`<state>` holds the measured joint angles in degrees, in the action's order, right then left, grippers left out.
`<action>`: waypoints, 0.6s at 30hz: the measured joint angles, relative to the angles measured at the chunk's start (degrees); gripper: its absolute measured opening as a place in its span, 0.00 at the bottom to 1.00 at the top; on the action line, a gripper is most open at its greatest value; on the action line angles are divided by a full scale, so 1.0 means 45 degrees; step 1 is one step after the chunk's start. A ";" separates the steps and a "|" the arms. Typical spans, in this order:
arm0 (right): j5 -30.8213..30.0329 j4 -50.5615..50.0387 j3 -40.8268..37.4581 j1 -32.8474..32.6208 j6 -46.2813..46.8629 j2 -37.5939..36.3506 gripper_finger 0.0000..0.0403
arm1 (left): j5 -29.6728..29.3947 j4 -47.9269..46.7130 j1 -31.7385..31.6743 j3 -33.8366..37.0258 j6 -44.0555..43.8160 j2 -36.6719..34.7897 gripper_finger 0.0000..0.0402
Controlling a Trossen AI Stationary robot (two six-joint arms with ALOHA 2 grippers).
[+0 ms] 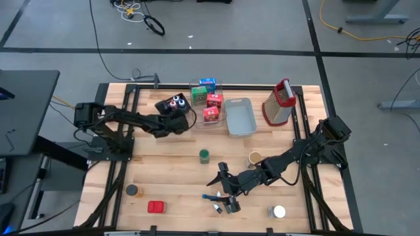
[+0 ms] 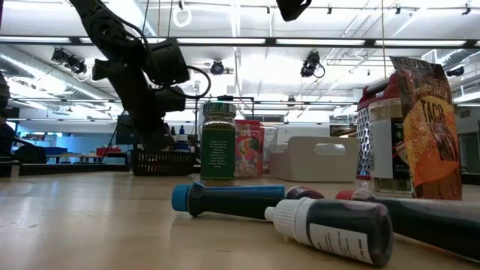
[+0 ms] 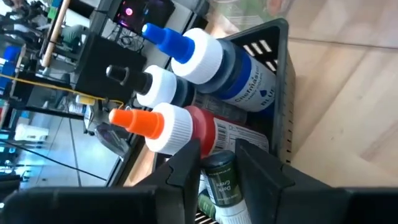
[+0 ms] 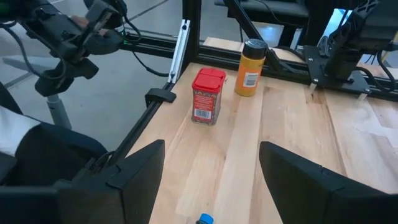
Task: Pick & Place Kitchen Items
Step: Put the small dark green food coloring bottle into the black bin, then put the small blue food coloring bottle into the black bin
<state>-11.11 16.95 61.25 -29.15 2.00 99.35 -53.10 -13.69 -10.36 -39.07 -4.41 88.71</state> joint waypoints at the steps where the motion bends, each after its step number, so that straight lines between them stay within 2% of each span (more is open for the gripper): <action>1: 0.0000 0.0012 0.0000 0.0020 -0.0008 0.0000 0.67 | 0.0000 0.0000 -0.0062 0.0000 -0.0053 0.0000 0.28; 10: 0.0000 -0.0057 0.0000 0.0078 -0.0015 0.0000 0.67 | 0.0055 -0.0066 -0.0108 -0.0004 -0.0941 0.0000 0.40; 18: -0.0009 -0.0399 0.0001 0.0017 0.0979 0.0015 0.67 | 0.1200 -0.0552 0.0949 -0.0233 -0.2372 -0.1212 0.39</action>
<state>-11.15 15.15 61.26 -29.07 6.41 99.42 -47.70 -16.18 -6.09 -40.12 -15.08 83.25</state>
